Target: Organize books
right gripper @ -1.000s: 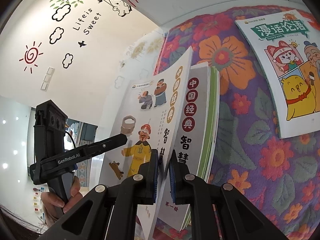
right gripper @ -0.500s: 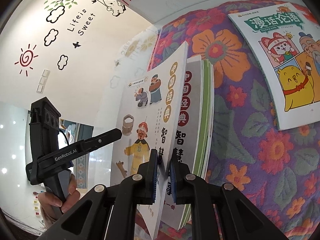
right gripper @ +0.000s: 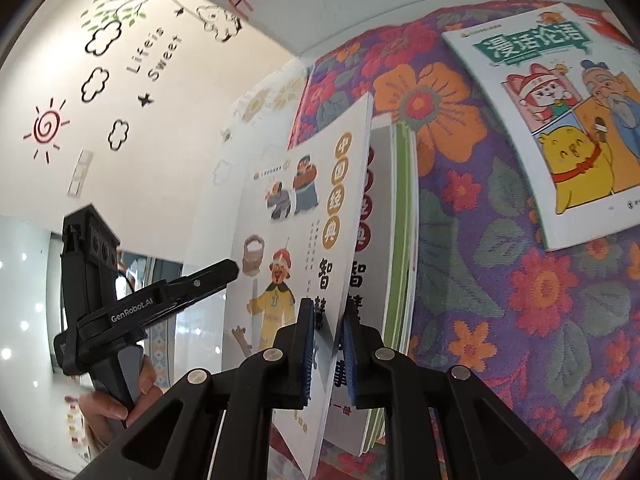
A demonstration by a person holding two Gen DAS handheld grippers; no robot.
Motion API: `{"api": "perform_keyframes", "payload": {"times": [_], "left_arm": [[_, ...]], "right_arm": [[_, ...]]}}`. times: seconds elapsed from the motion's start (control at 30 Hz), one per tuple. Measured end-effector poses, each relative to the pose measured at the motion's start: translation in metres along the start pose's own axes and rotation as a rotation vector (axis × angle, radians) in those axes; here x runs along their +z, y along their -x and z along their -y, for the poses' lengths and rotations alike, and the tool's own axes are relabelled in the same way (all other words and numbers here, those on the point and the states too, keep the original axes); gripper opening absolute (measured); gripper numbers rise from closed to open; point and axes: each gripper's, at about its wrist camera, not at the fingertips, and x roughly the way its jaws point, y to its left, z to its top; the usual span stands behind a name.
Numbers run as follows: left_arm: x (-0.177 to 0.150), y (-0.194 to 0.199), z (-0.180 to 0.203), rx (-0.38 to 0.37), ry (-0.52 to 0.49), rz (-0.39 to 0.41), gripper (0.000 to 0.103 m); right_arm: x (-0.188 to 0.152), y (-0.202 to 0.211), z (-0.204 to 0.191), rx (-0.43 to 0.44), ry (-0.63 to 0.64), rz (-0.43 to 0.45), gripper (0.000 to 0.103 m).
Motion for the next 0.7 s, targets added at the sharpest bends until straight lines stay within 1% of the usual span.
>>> {"api": "perform_keyframes", "payload": {"times": [0.13,0.27,0.4,0.57,0.7], "left_arm": [[0.0,0.002,-0.003,0.012,0.016,0.004,0.039],[-0.003,0.006,-0.005,0.021,0.028,0.015,0.039],[-0.006,0.009,0.001,0.027,0.041,0.029,0.039],[-0.007,0.013,0.026,0.022,0.014,0.049,0.039],[-0.009,0.009,0.062,0.007,-0.028,0.051,0.039]], "right_arm": [[-0.001,0.003,0.007,-0.01,-0.032,0.006,0.014],[-0.002,0.013,0.013,-0.02,-0.046,0.036,0.014],[-0.002,0.024,0.018,-0.002,-0.05,0.05,0.014],[-0.003,0.045,0.027,0.005,-0.044,0.073,0.014],[-0.005,0.066,0.048,0.006,-0.066,0.095,0.014]]}}
